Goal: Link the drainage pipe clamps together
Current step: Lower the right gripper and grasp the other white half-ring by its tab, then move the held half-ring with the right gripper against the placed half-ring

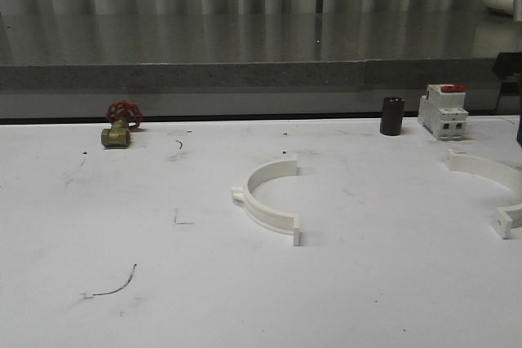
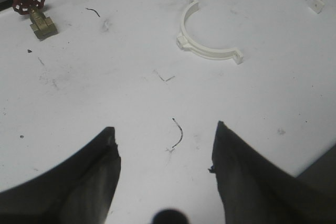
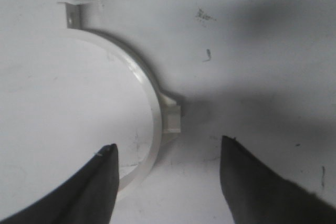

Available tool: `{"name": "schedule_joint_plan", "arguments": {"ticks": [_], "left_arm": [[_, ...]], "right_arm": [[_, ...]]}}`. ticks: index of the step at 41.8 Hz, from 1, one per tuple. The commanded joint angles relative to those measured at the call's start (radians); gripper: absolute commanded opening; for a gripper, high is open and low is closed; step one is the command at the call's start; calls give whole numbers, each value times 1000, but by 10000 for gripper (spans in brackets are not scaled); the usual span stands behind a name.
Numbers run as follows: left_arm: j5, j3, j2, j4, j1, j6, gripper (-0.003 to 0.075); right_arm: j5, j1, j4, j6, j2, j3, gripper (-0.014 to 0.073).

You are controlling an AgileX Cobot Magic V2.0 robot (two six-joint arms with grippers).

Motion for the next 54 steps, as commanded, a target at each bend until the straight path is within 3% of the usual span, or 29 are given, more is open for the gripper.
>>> {"name": "schedule_joint_plan", "arguments": {"ticks": [1,17,23,26,39,54], "left_arm": [[-67,-28,-4,-15,2,-1,388],[-67,-28,-4,-15,2,-1,388],[-67,-28,-4,-15,2,-1,388],[-67,-28,-4,-15,2,-1,388],[-67,-28,-4,-15,2,-1,388],[-67,-28,-4,-15,2,-1,388]], "right_arm": [[-13,-4,10,-16,0,-48,456],[-31,9,29,-56,101,-66,449],[-29,14,29,-57,102,-66,239],[-29,15,29,-57,102,-66,181],[-6,54,-3,-57,92,-66,174],[97,232,69,-55,54,-127,174]]}}
